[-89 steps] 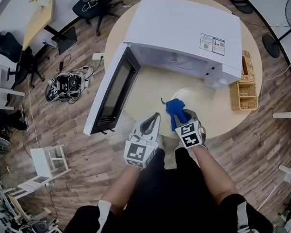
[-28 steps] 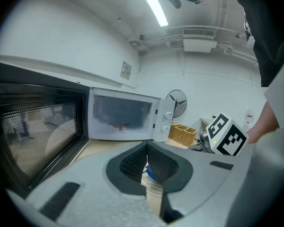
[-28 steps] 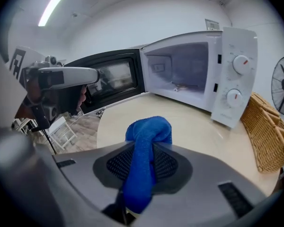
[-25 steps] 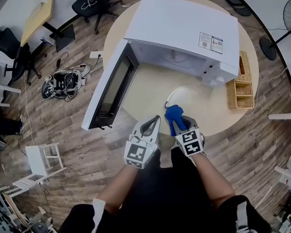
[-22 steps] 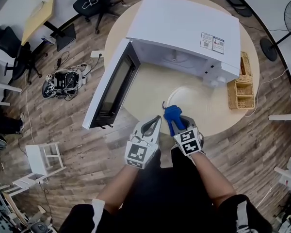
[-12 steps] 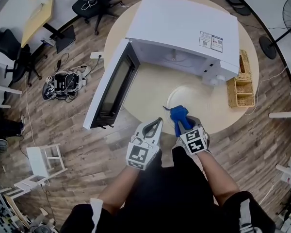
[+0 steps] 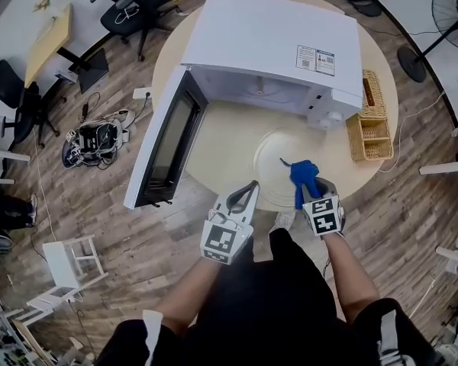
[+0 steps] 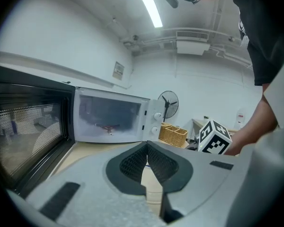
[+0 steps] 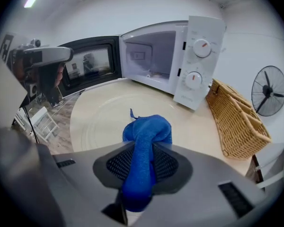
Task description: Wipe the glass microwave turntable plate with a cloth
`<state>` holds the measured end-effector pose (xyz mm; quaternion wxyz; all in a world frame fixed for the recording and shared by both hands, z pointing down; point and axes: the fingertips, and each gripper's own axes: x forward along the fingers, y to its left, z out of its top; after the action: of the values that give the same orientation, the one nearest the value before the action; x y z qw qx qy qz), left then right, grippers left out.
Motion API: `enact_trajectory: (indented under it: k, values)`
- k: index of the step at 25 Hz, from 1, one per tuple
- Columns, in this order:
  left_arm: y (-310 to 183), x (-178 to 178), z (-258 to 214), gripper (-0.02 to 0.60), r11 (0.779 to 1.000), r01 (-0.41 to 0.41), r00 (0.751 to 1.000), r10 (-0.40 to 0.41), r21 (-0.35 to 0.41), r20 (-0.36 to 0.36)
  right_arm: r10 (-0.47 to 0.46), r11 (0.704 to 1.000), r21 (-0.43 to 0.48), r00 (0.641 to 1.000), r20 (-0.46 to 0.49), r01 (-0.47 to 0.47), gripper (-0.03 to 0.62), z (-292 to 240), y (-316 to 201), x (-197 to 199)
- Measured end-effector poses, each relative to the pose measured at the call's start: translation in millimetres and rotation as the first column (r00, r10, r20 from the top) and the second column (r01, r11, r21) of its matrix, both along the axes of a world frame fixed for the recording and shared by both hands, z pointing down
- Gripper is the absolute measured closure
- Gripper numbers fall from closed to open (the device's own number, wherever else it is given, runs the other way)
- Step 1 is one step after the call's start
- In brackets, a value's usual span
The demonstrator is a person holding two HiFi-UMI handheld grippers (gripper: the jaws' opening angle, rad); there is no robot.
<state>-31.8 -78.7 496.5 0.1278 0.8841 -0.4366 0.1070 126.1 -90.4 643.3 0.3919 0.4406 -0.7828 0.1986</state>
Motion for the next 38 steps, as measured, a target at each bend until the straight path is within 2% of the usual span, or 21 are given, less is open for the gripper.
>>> enact_trajectory:
  k: [5,10,13,16,18,21,26,30,34,38]
  values:
    - [0.6,4.4,-2.3,0.575,1.0,-0.009,1.0,0.009,0.002,-0.006,0.06,0.998,0.014,0.998,-0.026,-0.06,0.503,2.0,-0.1,30.7]
    - [-2.4,10.3,-7.5,0.575,1.0,-0.019,1.0,0.019,0.015,-0.009,0.062,0.997,0.038,0.998,-0.009,-0.061,0.503,-7.7,-2.5,29.1]
    - [-4.3,10.3,-14.5,0.575,0.999,-0.015,1.0,0.015,0.028,-0.017,0.023,0.993,0.116,0.999,0.04,-0.027,0.505,-37.7,-9.1,12.8]
    - [-10.1,7.6,-25.7,0.575,0.999,-0.001,0.999,0.002,0.048,-0.04,-0.01,0.973,0.23,0.993,0.119,-0.017,0.505,-79.6,-21.6,-5.4]
    - [-15.2,5.6,-34.7,0.575,0.998,0.009,0.999,-0.006,0.07,-0.048,-0.03,0.95,0.311,0.983,0.183,-0.03,0.505,-112.0,-30.3,-16.4]
    - [-20.6,1.5,-53.4,0.575,0.994,0.026,0.998,-0.02,0.11,-0.055,-0.068,0.899,0.434,0.965,0.255,-0.051,0.505,-164.0,-38.3,-28.7]
    - [-26.2,-2.9,-104.9,0.575,0.976,0.07,0.994,-0.051,0.208,-0.093,-0.162,0.775,0.63,0.944,0.286,-0.058,0.507,-246.1,-37.3,-41.8]
    - [-31.3,-6.0,-136.8,0.575,0.959,0.096,0.99,-0.066,0.265,-0.122,-0.19,0.702,0.703,0.922,0.338,-0.113,0.507,-294.1,-31.6,-40.8]
    - [-30.6,-9.1,-162.7,0.575,0.94,0.104,0.991,-0.071,0.323,-0.114,-0.213,0.649,0.745,0.903,0.374,-0.155,0.507,-326.9,-24.8,-40.5]
    - [-28.5,-12.2,-177.9,0.575,0.929,0.102,0.991,-0.064,0.356,-0.118,-0.209,0.632,0.76,0.913,0.351,-0.148,0.514,-336.3,-20.5,-41.9]
